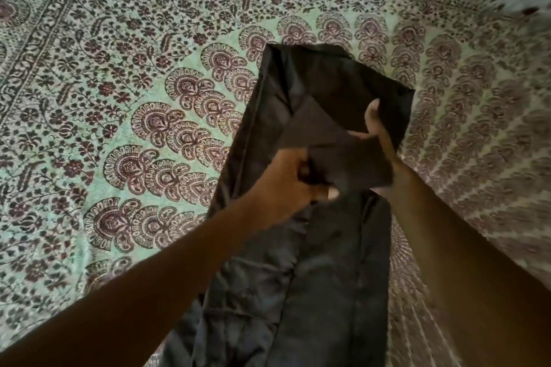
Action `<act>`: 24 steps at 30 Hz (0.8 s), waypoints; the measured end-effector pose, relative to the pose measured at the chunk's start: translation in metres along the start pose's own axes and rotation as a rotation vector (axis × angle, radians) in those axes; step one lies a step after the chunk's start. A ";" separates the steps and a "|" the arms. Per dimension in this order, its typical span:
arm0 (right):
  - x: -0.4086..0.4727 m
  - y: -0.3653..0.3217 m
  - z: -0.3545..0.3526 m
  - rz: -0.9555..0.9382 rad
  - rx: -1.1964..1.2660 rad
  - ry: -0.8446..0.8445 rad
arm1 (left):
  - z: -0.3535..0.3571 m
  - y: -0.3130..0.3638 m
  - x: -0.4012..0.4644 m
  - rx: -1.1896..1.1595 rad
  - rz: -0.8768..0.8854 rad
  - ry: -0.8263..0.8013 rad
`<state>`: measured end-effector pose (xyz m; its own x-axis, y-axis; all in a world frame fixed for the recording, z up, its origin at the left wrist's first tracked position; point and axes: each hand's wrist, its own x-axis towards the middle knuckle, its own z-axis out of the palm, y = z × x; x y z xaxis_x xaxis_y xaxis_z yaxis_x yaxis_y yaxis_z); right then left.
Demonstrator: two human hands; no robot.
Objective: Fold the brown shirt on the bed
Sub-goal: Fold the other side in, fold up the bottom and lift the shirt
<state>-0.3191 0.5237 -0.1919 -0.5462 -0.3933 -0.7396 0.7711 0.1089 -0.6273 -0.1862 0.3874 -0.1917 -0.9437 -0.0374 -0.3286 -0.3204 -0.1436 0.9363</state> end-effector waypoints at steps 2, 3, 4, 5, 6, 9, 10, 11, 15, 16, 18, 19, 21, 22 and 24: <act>-0.018 -0.006 -0.013 -0.033 -0.096 0.050 | 0.023 -0.009 -0.016 0.075 -0.054 -0.202; -0.028 -0.005 -0.020 -0.025 -0.120 0.042 | 0.030 -0.014 -0.024 0.114 -0.081 -0.286; -0.032 0.000 -0.030 -0.023 -0.171 0.036 | 0.034 -0.021 -0.030 0.152 -0.101 -0.351; -0.039 0.008 -0.042 -0.044 -0.223 0.052 | 0.039 -0.026 -0.038 0.179 -0.119 -0.406; -0.042 0.017 -0.055 -0.072 -0.253 0.080 | 0.042 -0.032 -0.045 0.201 -0.144 -0.441; -0.063 0.043 -0.079 -0.147 -0.139 0.163 | 0.048 -0.049 -0.063 0.338 -0.219 -0.476; -0.071 0.053 -0.087 -0.161 -0.081 0.179 | 0.049 -0.053 -0.068 0.392 -0.242 -0.474; -0.078 0.064 -0.094 -0.161 -0.055 0.210 | 0.048 -0.055 -0.072 0.432 -0.264 -0.470; -0.096 0.111 -0.122 -0.132 -0.109 0.370 | 0.054 -0.067 -0.091 0.526 -0.309 -0.484; -0.098 0.121 -0.128 -0.133 -0.139 0.397 | 0.055 -0.071 -0.096 0.552 -0.329 -0.489; -0.103 0.139 -0.134 -0.110 -0.199 0.414 | 0.057 -0.081 -0.105 0.639 -0.361 -0.485; -0.106 0.146 -0.133 -0.093 -0.203 0.408 | 0.058 -0.084 -0.110 0.699 -0.362 -0.475; -0.110 0.159 -0.131 -0.060 -0.208 0.389 | 0.061 -0.090 -0.117 0.781 -0.363 -0.484; -0.110 0.164 -0.129 -0.046 -0.219 0.369 | 0.063 -0.093 -0.121 0.808 -0.371 -0.488; -0.111 0.172 -0.125 -0.021 -0.256 0.343 | 0.067 -0.099 -0.127 0.852 -0.410 -0.496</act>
<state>-0.1672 0.7005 -0.2480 -0.6712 -0.0757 -0.7374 0.6764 0.3443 -0.6511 -0.0397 0.4730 -0.2343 -0.6172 0.2913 -0.7309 -0.3913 0.6923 0.6063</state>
